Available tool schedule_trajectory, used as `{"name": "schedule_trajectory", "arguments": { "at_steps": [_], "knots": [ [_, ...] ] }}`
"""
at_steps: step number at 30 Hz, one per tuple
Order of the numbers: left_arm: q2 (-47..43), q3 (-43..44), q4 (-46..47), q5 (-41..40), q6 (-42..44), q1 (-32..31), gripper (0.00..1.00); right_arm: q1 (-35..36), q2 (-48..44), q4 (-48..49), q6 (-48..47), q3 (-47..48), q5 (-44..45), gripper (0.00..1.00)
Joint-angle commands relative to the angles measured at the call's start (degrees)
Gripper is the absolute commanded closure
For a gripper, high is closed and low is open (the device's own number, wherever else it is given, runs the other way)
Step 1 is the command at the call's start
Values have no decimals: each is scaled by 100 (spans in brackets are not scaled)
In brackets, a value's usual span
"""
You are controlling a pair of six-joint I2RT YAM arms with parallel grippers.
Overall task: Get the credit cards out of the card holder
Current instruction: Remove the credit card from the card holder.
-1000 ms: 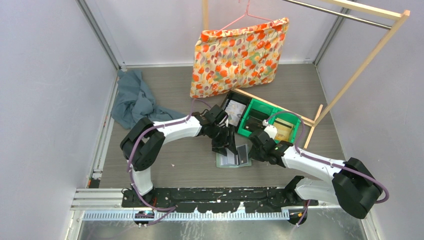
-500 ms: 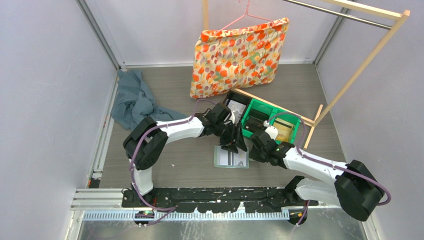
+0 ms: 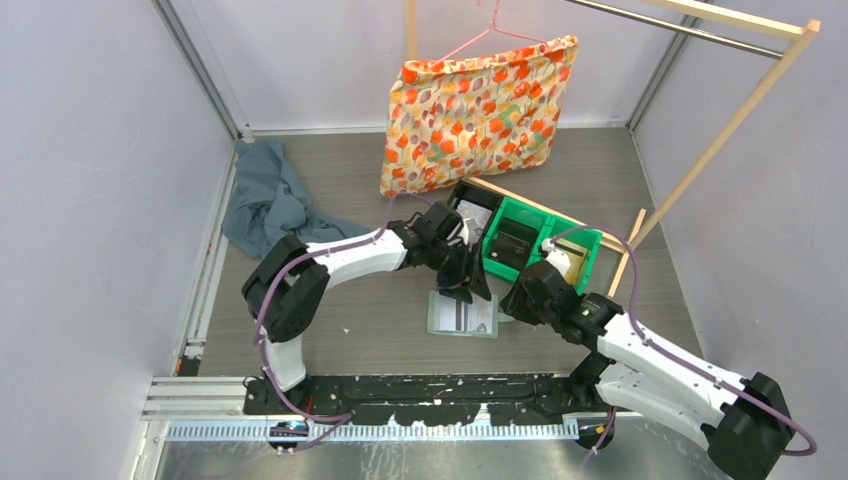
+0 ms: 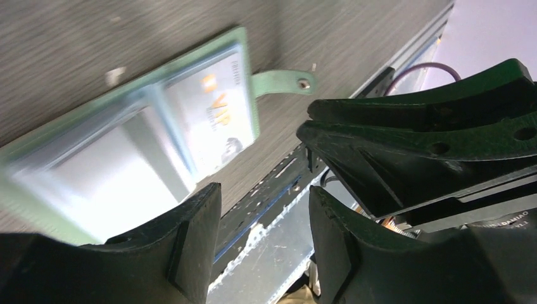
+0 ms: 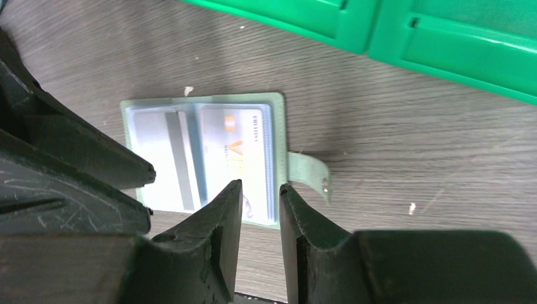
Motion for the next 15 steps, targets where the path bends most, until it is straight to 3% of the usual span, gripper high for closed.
{"name": "schedule_trajectory", "arguments": {
  "at_steps": [1,8,15],
  "knots": [
    [-610,-458,-342,-257,153,382,46,26,473,662,-220,359,-679,67],
    [-722,-921,-564,-416,317,633,54,41,1115,2569,624,-40,-1656,68],
    [-740,-1134,-624,-624,387,663,53,118,1843,3180,724,-171,-1668,69]
  ]
}}
